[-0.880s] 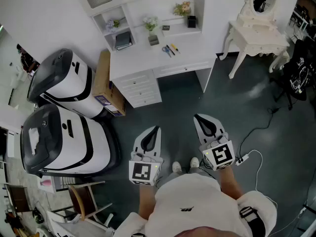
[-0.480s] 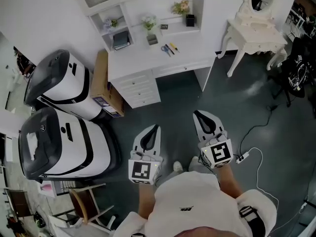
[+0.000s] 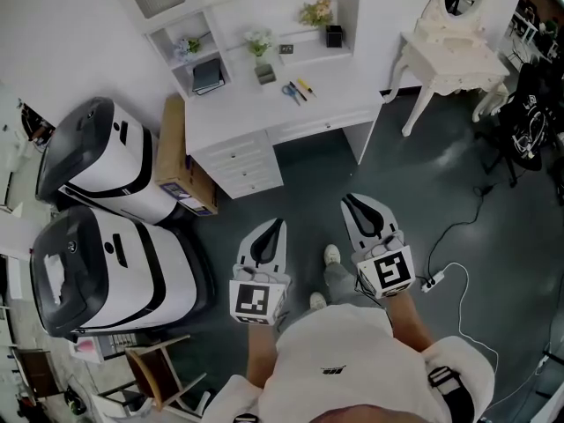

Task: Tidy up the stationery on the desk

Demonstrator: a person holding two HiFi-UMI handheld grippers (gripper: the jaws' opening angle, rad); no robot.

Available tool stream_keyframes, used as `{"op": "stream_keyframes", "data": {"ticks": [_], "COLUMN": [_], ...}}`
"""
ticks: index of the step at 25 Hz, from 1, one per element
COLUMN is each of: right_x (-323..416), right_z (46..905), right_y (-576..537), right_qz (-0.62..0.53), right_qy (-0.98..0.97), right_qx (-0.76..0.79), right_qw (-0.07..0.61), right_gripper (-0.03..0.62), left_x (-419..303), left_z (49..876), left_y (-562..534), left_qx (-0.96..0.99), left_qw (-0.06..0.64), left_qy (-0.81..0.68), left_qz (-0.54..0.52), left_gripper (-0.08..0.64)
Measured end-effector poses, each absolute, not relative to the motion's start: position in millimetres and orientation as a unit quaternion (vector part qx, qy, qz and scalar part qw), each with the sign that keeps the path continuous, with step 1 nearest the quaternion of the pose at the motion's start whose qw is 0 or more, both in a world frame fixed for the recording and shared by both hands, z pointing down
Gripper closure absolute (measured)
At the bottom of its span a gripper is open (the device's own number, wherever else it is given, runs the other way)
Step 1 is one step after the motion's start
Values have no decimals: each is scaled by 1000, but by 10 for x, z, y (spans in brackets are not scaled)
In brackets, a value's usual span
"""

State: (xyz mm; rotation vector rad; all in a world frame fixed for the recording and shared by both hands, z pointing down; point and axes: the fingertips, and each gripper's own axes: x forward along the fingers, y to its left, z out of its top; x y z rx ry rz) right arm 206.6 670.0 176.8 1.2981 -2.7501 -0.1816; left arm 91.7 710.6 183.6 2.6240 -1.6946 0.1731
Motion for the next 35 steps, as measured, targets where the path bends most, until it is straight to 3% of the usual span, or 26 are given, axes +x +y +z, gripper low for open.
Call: {"op": "stream_keyframes", "data": {"ticks": [35], "right_x": [1926], "right_z": [1950], "right_y": [3950], "right_qz": [-37], "right_qy": [-938], "right_qx": [342], "right_qw": [50], "right_gripper": [594], "left_x": [906], "left_z": [1909], "left_y": [4357], "left_qx": [796], "left_qw": [15], "left_qy": [-600], "left_qz": [81], "left_gripper": [560]}}
